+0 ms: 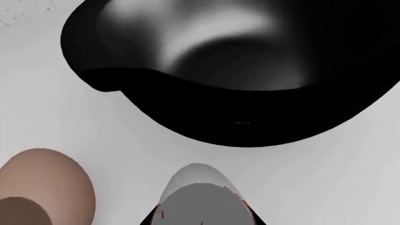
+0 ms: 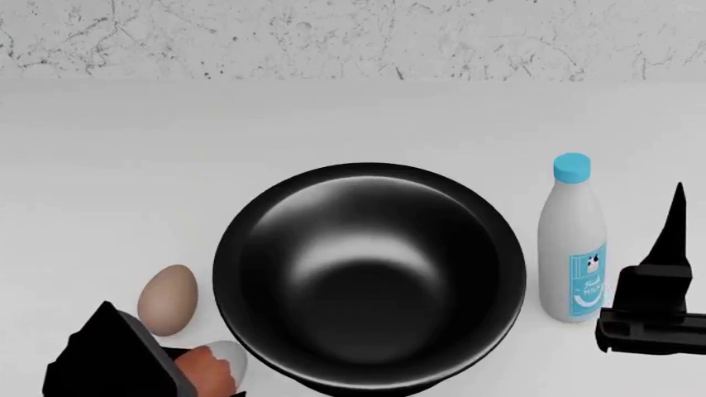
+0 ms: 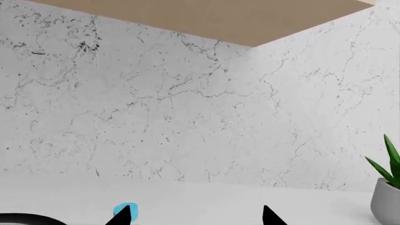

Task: Place the eggs and milk next to the bowl.

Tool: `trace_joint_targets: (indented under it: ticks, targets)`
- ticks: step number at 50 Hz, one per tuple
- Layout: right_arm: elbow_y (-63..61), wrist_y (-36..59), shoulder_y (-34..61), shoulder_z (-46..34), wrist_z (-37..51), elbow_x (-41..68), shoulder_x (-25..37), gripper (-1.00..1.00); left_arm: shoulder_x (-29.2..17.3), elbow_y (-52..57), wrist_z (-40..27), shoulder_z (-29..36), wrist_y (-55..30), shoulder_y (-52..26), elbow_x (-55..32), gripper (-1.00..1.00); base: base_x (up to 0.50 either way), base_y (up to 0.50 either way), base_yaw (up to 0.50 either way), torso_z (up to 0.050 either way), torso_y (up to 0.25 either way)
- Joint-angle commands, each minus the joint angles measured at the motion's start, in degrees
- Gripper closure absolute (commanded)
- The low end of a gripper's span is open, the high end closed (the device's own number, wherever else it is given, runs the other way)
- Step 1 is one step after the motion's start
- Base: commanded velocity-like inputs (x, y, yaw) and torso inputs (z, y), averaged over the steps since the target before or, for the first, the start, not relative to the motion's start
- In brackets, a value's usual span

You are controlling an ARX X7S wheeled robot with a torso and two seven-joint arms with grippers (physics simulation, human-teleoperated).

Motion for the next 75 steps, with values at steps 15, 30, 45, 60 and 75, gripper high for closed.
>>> trace_joint_targets:
  ticks: [15, 30, 45, 60, 75]
  targets:
    - [0.3, -0.5, 0.3, 0.8, -1.2, -0.7, -0.9, -1.0, 1.2, -2.6, 1.4, -0.4, 2.0, 0.3, 0.2, 1.0, 0.0, 0.0, 0.0, 0.0, 0.0]
    - [0.6, -1.3, -0.3, 0.6, -1.6, -1.3, -1.1, -1.0, 0.8, -2.2, 1.5, 0.0, 1.4, -0.2, 0.0, -1.0, 0.0, 0.0, 0.0, 0.0, 0.0]
    - [0.3, -1.6, -1.1, 1.0, -1.5, -1.3, -1.1, -1.0, -0.3, 0.8, 0.6, -1.1, 0.3, 0.1, -1.7, -1.0, 0.0, 0.0, 0.0, 0.0, 0.0]
    - [0.3, -1.5, -0.7, 0.4, -1.2, -1.0, -0.9, -1.0, -2.0, 3.9, -0.6, -3.5, -0.5, -0.2, -3.5, -1.0, 0.0, 0.0, 0.0, 0.0, 0.0]
    - [0.0, -1.7, -1.1, 0.8, -1.0, -0.8, -0.8, -1.0, -3.7, 8.8, -2.8, -7.1, -2.3, -0.2, -7.2, -1.0, 0.0, 0.0, 0.0, 0.0, 0.0]
